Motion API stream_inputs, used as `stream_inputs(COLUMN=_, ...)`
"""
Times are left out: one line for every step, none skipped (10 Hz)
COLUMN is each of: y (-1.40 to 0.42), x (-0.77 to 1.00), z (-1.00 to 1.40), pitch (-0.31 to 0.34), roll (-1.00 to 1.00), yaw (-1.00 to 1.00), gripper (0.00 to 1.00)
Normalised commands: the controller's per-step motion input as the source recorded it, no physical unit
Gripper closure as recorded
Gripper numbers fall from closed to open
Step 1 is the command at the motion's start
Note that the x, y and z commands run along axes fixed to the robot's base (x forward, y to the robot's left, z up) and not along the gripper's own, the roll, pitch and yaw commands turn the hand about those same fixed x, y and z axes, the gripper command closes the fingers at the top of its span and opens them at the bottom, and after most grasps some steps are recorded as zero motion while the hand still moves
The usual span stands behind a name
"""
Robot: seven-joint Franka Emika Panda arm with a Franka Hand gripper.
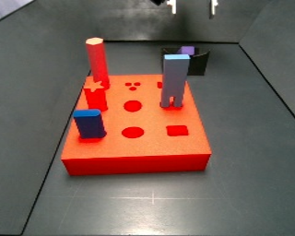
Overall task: Pick up the rectangle object. Move up. Place the rectangle object on the fixture. Regrasp the rectangle object. Move to above the board. Insert the rectangle object.
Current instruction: Regrasp the rectangle object.
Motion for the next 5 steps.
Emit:
stream_inputs(y=-0.74, x=-0.11, z=0.75, pitch=0.065, roll=1.00, yaw=0.02, gripper=0.00)
stream_inputs(y=-0.62, x=-0.12, z=0.63, pitch=0.055, roll=1.00, yaw=0.02, gripper=0.00)
stream_inputs(y=-0.52, x=-0.12, z=0.51, pitch=0.049, roll=1.00, yaw=0.02, gripper=0.00)
stream_inputs(y=-0.25, x=-0.09, z=0.16, pitch=0.041, roll=1.00, yaw=0.02, gripper=0.00)
stream_inputs(y=-0.09, x=-0.05, z=0.00, pitch=0.039, roll=1.00, yaw=0.02, gripper=0.00)
